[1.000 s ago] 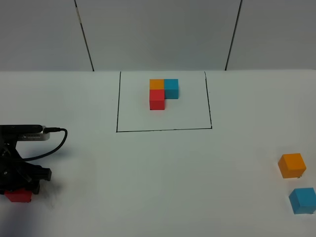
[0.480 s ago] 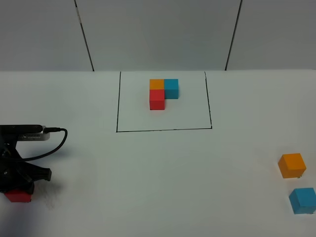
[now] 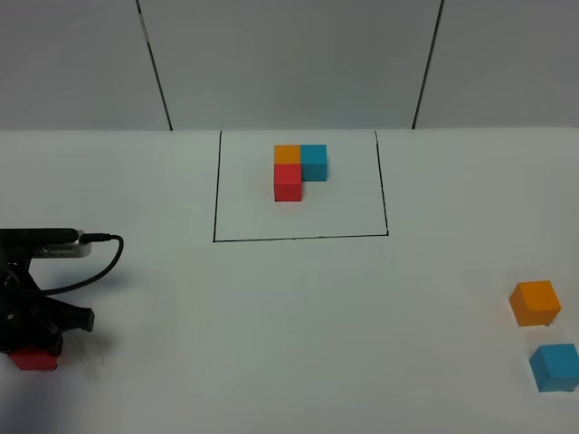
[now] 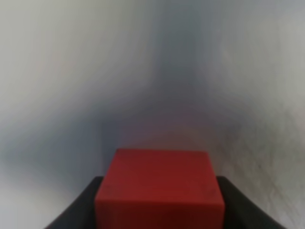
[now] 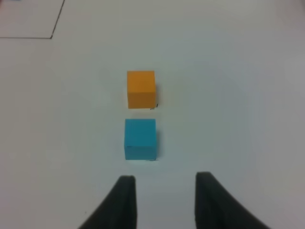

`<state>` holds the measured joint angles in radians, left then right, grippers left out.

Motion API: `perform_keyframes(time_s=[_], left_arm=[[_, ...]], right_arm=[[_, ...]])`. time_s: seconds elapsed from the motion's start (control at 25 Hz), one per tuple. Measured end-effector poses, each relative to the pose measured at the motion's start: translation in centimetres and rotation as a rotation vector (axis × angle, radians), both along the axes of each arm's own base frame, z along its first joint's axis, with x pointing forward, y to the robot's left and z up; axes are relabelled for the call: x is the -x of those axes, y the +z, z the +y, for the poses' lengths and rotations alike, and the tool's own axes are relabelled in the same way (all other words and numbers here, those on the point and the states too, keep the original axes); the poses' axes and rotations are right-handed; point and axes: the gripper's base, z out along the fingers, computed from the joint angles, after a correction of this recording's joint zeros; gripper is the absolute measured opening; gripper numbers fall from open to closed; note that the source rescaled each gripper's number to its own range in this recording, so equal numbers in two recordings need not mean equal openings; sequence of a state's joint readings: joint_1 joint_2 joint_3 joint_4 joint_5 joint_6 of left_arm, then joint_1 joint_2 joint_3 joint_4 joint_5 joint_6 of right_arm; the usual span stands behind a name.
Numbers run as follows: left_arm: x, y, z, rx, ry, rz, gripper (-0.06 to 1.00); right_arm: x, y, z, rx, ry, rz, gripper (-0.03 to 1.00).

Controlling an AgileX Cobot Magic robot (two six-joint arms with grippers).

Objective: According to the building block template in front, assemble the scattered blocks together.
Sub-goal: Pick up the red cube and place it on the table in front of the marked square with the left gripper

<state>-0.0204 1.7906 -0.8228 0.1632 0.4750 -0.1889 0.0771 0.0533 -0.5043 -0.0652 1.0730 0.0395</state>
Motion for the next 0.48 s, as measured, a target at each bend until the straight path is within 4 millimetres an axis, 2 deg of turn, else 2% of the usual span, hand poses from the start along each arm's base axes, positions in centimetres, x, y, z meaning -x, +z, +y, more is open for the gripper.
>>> perform_keyframes(time_s=[0.48], left_arm=[[0.02, 0.00, 0.00, -0.001, -0.006, 0.003, 0.01]], right_arm=[[0.00, 0.00, 0.00, 0.000, 0.000, 0.000, 0.00]])
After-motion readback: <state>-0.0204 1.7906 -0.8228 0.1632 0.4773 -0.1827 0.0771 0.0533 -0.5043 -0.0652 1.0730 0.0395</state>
